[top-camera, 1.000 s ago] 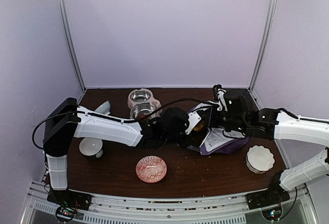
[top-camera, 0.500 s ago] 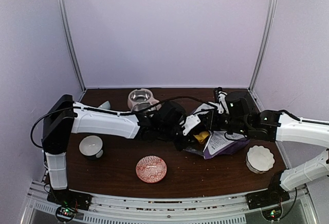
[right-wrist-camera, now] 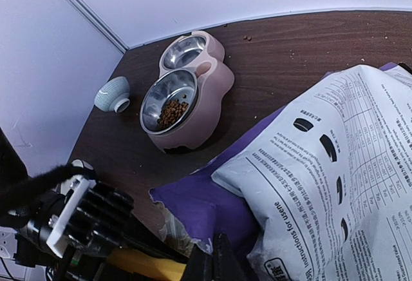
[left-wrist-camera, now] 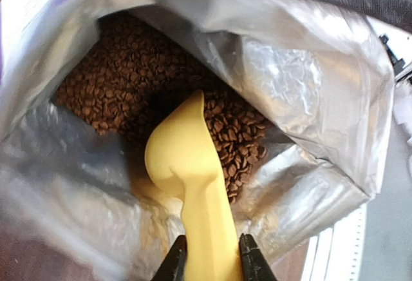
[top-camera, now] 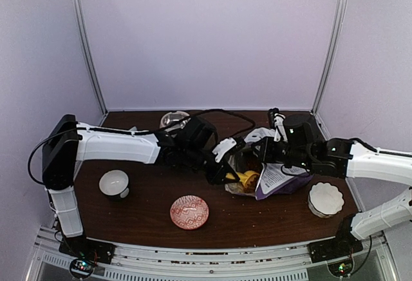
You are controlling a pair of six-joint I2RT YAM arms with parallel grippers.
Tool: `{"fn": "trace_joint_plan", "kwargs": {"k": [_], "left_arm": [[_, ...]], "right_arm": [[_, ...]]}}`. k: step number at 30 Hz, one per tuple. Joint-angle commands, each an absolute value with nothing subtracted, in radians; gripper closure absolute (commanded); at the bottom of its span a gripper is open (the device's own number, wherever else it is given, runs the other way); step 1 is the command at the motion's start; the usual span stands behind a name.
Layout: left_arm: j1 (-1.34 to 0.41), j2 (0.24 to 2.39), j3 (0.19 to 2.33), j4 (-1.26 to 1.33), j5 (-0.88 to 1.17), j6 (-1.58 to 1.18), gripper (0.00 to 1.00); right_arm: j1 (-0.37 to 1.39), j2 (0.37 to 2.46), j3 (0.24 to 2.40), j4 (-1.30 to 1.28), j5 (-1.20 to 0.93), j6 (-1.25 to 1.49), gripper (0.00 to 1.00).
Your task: Serve the pet food
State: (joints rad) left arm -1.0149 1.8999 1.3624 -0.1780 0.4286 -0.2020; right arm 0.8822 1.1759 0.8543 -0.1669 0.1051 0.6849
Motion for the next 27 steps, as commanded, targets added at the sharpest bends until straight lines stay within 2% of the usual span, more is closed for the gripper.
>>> {"fn": "trace_joint_plan", "kwargs": {"k": [1,5,18,27], "left_arm": [[-0.989,1.851,1.339,-0.289,0.574,-0.37,1.0],[-0.962,1.816,1.32,-0.237,0.591,-0.499,1.0],[-0.88,1.674,1.105,0.166,0.652,-0.915,1.0],[-0.839,1.608,0.991,0.341,0.638,-1.043,1.0]], "right_arm": [[0.882,1.129,0.874,-0.098,0.139,0.697,1.0],[0.881,1.127,0.877,-0.105,0.144,0.699,1.0],[0.881,1.122,0.877,-0.121,0.153,0.699,1.0],[0.881,1.108,0.879,-0.127,0.159,0.701,1.0]]}}
